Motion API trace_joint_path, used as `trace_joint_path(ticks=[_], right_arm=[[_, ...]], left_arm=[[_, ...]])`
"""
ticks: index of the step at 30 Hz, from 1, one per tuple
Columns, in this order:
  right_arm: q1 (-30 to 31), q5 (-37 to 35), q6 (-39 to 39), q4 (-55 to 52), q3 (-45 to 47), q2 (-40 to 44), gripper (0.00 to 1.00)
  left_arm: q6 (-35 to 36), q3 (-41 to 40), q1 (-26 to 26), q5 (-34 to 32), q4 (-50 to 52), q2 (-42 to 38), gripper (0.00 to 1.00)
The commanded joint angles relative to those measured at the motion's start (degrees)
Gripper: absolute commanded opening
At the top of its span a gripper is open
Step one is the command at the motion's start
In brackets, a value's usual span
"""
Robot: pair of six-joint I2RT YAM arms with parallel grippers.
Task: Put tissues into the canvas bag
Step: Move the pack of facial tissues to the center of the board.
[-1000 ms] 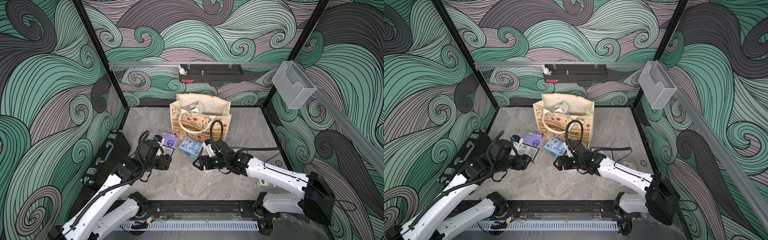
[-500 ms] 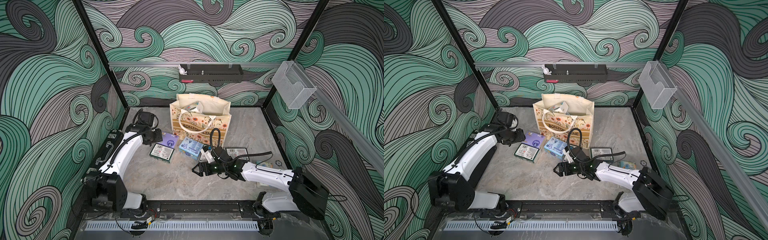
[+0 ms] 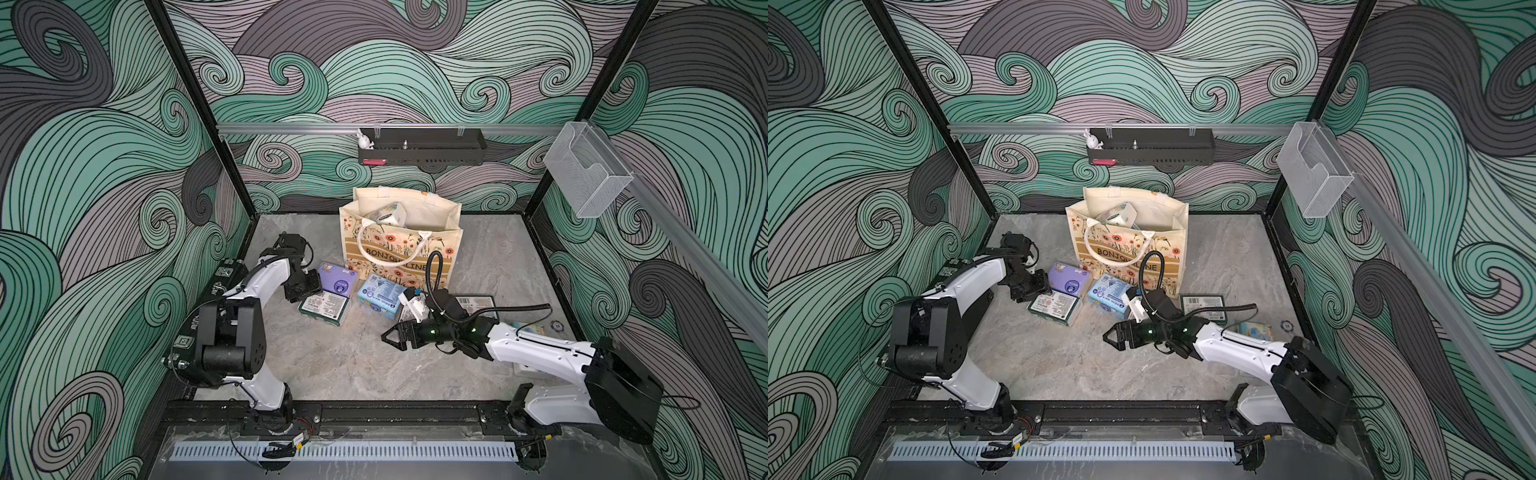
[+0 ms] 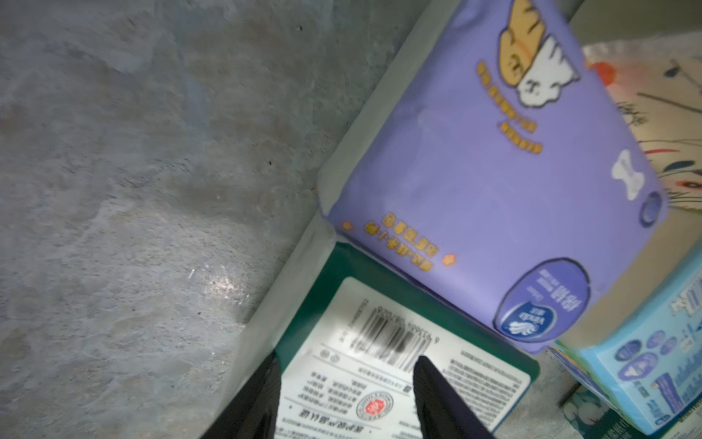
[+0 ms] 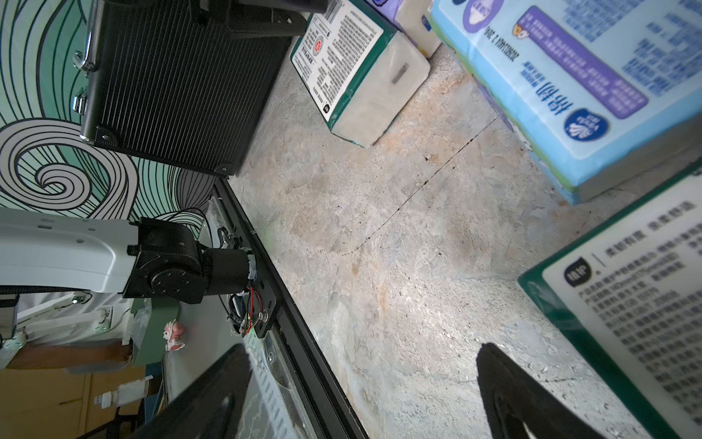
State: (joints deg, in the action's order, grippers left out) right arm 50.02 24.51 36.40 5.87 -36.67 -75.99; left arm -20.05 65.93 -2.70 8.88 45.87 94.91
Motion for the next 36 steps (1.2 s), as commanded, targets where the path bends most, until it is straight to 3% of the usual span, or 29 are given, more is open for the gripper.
trace_joint_path(ticks=[1, 9, 20, 28, 36], right_arm=[[-0.4, 0.7, 0.3, 1.7, 0.8, 0.8, 0.93], [-0.2, 1.1, 2.8, 3.6, 0.5, -2.1, 0.93], [1.1, 4.4, 16.9, 18.4, 2.7, -12.1, 0.93], [2.8, 2.0, 30.3, 38.4, 6.6, -22.9, 0.92], [3.1, 0.2, 33.2, 45.3, 5.6, -29.1, 0.92]], left_arm=[[-1.7, -0.5, -0.9, 2.8, -0.4, 1.0, 0.59], [-5.8, -10.2, -6.2, 5.9, -3.9, -5.0, 0.55], [-12.6, -26.1, -11.9, 9.8, -9.0, -20.4, 0.52], [-14.6, -28.6, -14.5, 10.9, -9.9, -24.8, 0.52], [-15.9, -28.5, -14.6, 7.0, -9.0, -25.3, 0.51]])
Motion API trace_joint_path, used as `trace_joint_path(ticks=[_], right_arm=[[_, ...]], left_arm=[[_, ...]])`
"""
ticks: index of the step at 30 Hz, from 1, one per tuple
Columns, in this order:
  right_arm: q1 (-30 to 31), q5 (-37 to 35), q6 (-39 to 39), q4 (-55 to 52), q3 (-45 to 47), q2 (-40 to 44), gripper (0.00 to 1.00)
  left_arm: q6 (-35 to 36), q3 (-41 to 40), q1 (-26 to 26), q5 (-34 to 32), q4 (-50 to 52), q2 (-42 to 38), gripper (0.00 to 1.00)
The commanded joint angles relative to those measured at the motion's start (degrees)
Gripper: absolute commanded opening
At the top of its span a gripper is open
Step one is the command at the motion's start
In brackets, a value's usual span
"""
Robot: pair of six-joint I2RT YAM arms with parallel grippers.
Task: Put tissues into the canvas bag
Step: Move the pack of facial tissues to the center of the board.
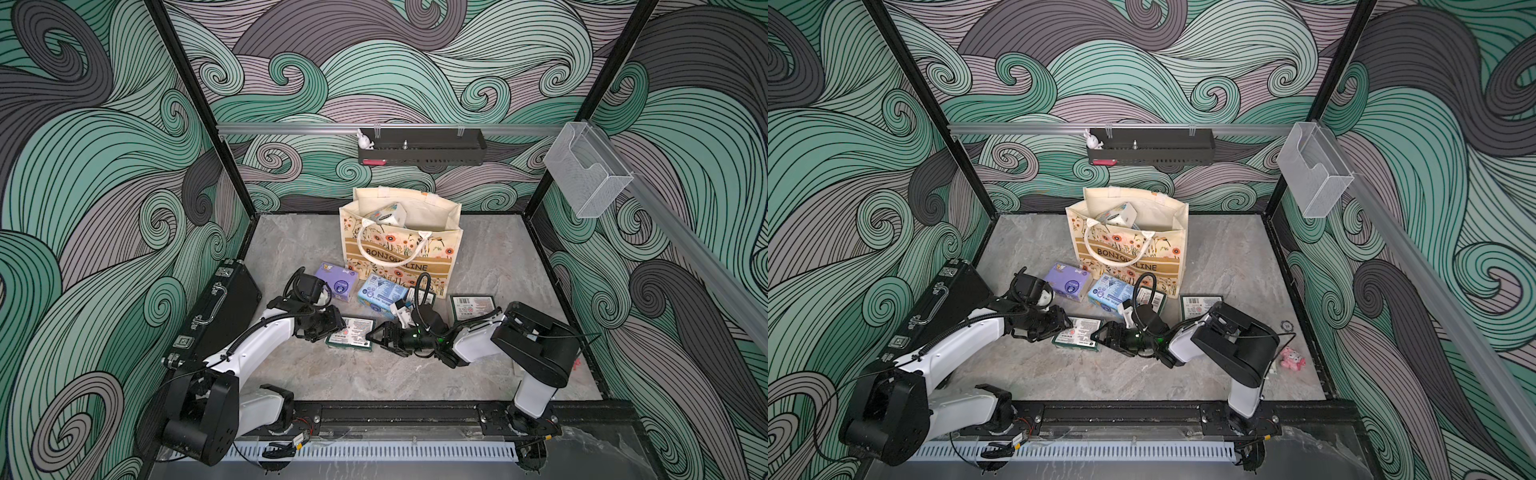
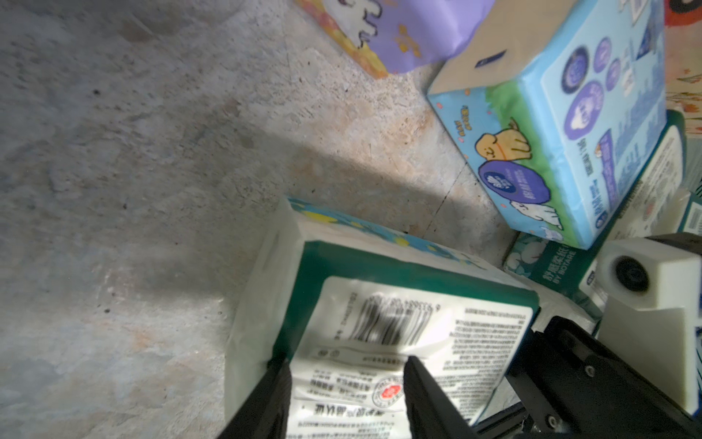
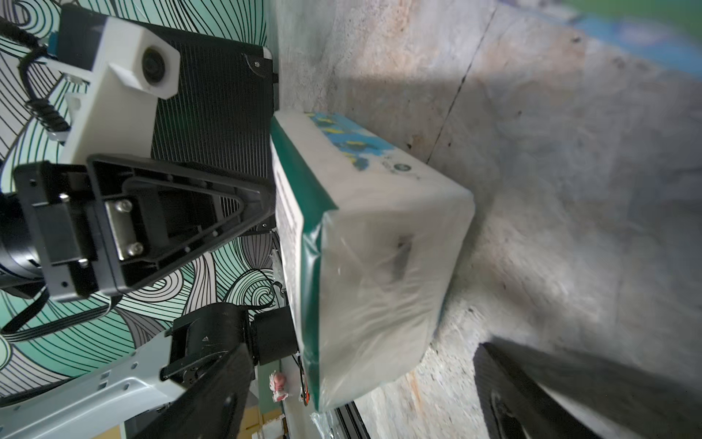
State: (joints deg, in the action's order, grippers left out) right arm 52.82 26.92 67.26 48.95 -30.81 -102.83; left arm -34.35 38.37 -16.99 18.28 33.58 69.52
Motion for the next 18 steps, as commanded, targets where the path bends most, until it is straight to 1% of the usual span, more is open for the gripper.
trace_joint_path(ticks=[1, 9, 14, 18], right_arm=[[0.3, -2.3, 2.3, 2.4, -0.7, -2.8, 0.92], [1.2, -2.2, 3.2, 5.6, -5.3, -7.8, 0.90], [2.1, -1.9, 5.1, 10.5, -7.4, -10.9, 0.83], [2.9, -1.5, 4.6, 11.0, -8.8, -11.2, 0.77]], left_arm=[[-1.7, -0.8, -0.3, -3.0, 3.7, 0.2, 0.51], [-1.9, -0.7, -0.3, -3.0, 3.9, 0.3, 0.51], [-1.9, -0.9, -0.4, -2.7, 3.8, 0.3, 0.51], [-2.0, -0.8, -0.5, -2.6, 3.8, 0.5, 0.51]])
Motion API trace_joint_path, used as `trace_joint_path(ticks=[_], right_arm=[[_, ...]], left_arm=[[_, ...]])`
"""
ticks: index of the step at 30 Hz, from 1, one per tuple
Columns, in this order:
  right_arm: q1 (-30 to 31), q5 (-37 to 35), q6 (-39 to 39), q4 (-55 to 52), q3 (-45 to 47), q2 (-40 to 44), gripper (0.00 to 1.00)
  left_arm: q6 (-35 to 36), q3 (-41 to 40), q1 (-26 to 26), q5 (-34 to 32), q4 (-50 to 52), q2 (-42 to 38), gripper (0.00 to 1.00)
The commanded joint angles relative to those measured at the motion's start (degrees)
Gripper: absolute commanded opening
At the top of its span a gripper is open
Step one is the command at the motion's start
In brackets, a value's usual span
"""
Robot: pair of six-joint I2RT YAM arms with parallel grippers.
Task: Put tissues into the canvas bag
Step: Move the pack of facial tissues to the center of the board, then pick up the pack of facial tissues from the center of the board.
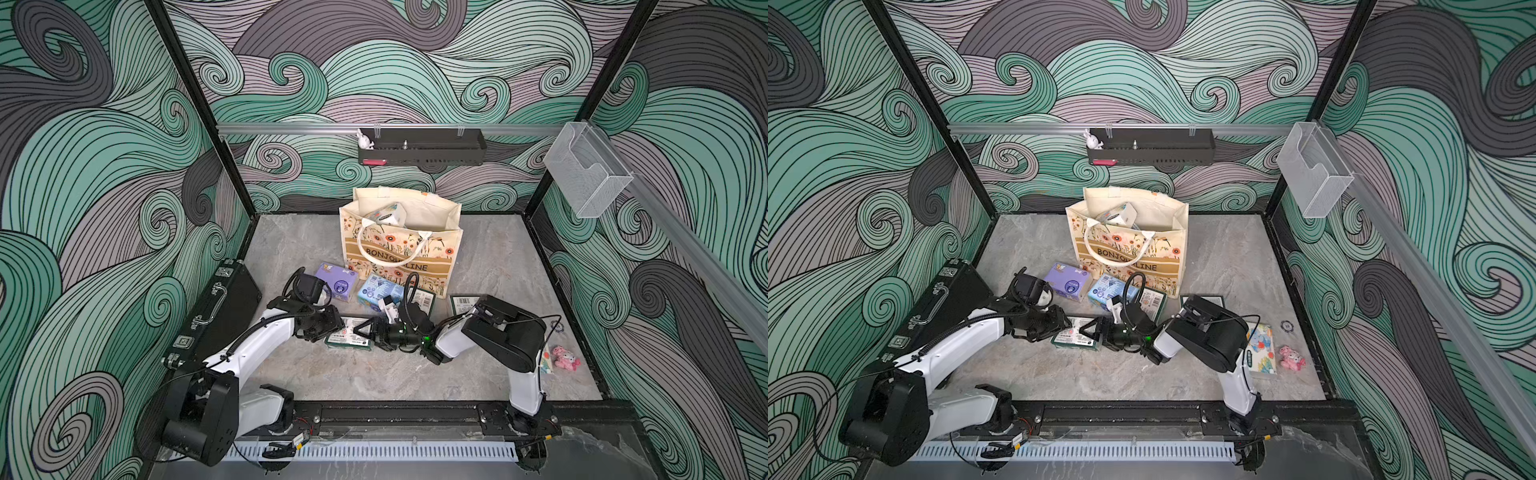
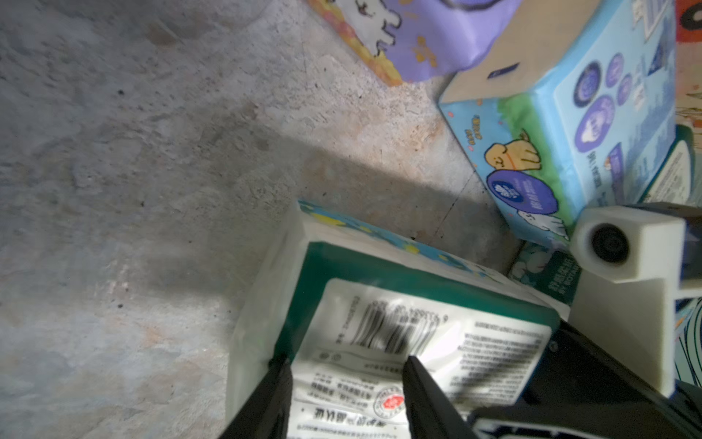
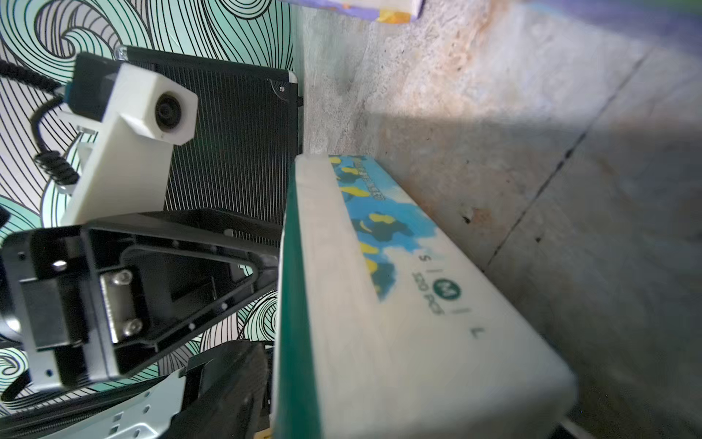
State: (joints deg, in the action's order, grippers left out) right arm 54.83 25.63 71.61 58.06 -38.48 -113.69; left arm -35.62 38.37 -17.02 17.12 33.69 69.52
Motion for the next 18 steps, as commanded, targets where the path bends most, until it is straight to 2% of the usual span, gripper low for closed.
trace_joint_path(ticks=[1, 6, 10, 12, 15, 18], right_arm=[[1.0, -0.1, 0.0, 1.7, -1.2, -0.2, 0.73], [1.6, -0.1, -2.2, -0.6, -1.2, 1.6, 0.53], [1.9, -0.2, -4.9, -5.3, -1.3, 4.5, 0.53], [1.9, -0.1, -6.4, -8.5, -1.2, 6.6, 0.52], [1.5, 1.1, -11.0, -17.8, -2.0, 12.6, 0.51], [0.5, 1.6, -20.8, -37.3, -6.0, 22.5, 0.50]], left_arm=[[-0.7, -0.7, -0.4, -1.3, 3.7, 0.5, 0.51], [-0.7, -0.4, -0.4, -0.8, 4.0, -0.9, 0.50], [-0.8, 1.9, -0.1, 0.2, 5.7, -3.9, 0.53], [0.0, 4.7, 0.1, 2.8, 7.1, -5.9, 0.64], [2.8, 11.3, 0.5, 5.3, 11.3, -9.9, 0.72], [7.1, 17.4, 0.7, 3.8, 16.7, -14.6, 0.76]])
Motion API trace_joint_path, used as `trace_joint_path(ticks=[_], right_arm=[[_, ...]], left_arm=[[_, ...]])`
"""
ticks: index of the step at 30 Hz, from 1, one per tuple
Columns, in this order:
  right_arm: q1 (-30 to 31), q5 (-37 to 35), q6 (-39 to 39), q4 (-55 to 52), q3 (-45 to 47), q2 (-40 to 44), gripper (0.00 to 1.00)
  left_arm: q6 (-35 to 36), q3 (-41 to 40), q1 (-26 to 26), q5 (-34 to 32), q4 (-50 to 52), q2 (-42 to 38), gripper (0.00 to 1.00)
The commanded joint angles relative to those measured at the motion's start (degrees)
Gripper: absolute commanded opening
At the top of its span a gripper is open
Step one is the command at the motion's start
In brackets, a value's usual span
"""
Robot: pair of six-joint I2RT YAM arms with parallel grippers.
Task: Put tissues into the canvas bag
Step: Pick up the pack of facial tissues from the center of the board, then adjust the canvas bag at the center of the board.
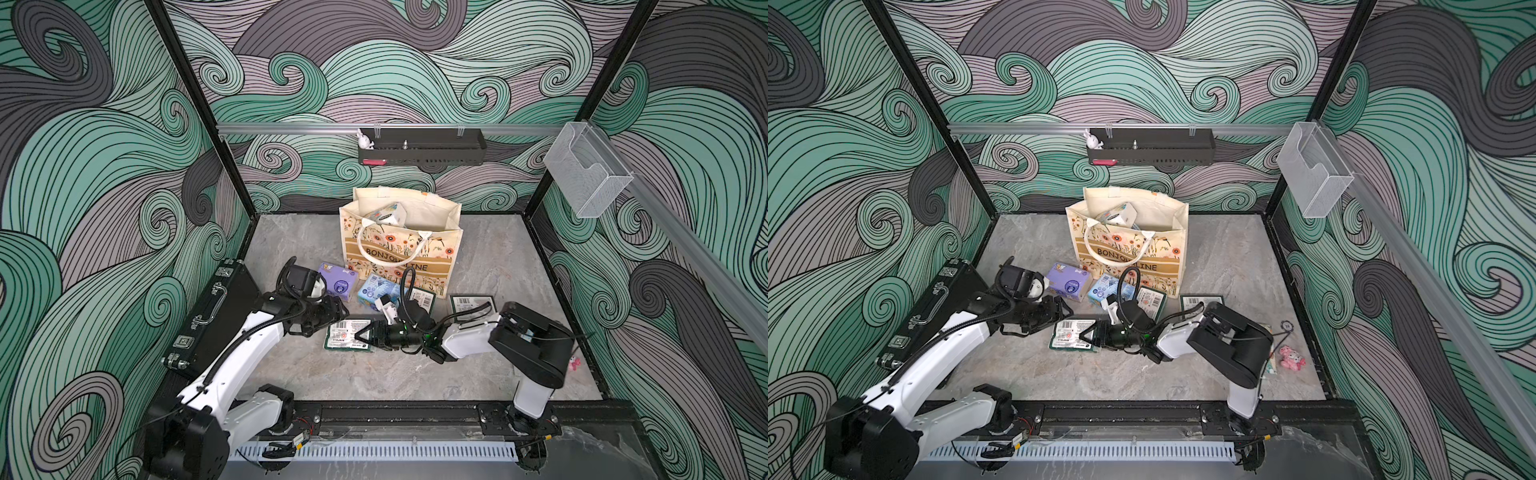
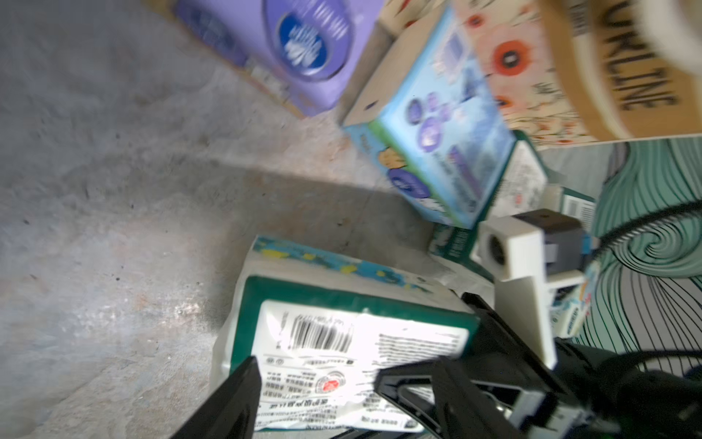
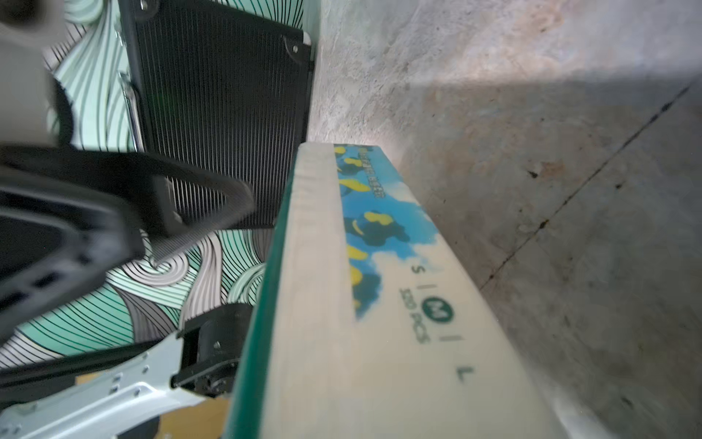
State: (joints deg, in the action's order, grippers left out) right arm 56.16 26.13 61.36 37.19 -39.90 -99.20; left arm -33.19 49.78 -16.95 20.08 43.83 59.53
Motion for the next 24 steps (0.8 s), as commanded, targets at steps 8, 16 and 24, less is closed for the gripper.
trace_joint_path(ticks=[8, 16, 24], right_arm=[[-13.7, -2.0, -31.3, -61.6, -26.9, 26.8, 0.44], [-28.9, -2.5, -39.5, -77.2, -54.5, 20.2, 0.43], [-30.5, -13.8, -51.2, -89.6, -74.0, 5.7, 0.44]], left_arm=[[13.8, 6.6, 1.1, -2.8, 9.4, -20.7, 0.76], [14.1, 4.4, 1.1, 1.3, 5.9, -21.0, 0.76], [11.8, 6.1, 1.2, 2.4, 1.5, -13.8, 0.77]])
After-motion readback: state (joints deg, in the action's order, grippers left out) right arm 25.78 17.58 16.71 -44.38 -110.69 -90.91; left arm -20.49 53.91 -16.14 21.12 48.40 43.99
